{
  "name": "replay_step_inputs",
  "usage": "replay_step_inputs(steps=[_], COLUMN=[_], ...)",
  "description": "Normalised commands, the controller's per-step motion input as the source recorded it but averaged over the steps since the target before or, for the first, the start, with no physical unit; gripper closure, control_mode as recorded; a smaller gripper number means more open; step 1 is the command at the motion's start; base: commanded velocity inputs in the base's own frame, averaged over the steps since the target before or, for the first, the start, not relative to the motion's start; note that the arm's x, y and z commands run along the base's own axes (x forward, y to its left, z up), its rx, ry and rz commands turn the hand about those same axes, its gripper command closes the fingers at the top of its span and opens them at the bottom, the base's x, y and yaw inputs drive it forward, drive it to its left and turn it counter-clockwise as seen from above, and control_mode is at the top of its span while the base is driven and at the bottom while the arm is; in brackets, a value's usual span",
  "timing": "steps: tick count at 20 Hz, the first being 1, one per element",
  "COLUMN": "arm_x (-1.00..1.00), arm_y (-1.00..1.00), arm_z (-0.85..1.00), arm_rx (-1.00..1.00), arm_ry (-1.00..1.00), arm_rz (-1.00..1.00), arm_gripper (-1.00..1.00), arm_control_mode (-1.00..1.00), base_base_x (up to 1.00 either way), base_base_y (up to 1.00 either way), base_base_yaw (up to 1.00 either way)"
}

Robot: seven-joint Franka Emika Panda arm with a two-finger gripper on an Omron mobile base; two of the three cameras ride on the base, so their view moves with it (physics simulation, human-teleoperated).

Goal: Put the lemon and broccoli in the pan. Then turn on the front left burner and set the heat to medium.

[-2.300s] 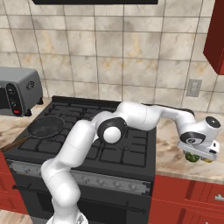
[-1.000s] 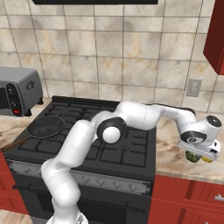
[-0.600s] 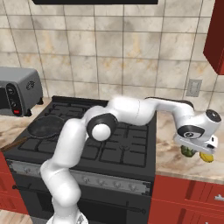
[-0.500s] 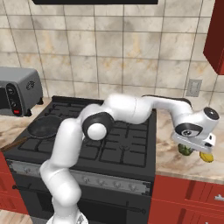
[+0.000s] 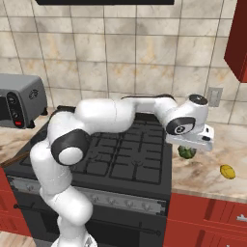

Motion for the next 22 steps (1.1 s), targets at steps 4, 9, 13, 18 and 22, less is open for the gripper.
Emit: replay_step_inputs(steps=[4,9,13,18,22], arm_x=[0.00,0.00,0.00,0.13,0.32], arm_y=[1.00,1.00,0.75,0.68,0.51], arm_z=[0.16,0.00,0.05,0.11,0.16], arm_rx=[-0.20,-0.12,0.00,0.01,0.09], arm_ry=[0.12,0.04,-0.07,-0.13,-0.09], arm_rz=[0.02,0.02,0.00,0.00,0.00], arm_gripper=[1.00,1.00,1.00,1.00,1.00], arm_control_mode=[-1.00,-1.00,-1.00,-1.00,-1.00], base_base_x=[0.00,0.00,0.00,0.00,0.00], base_base_y=[0.00,0.00,0.00,0.00,0.00], base_base_yaw=[0.00,0.00,0.00,0.00,0.00])
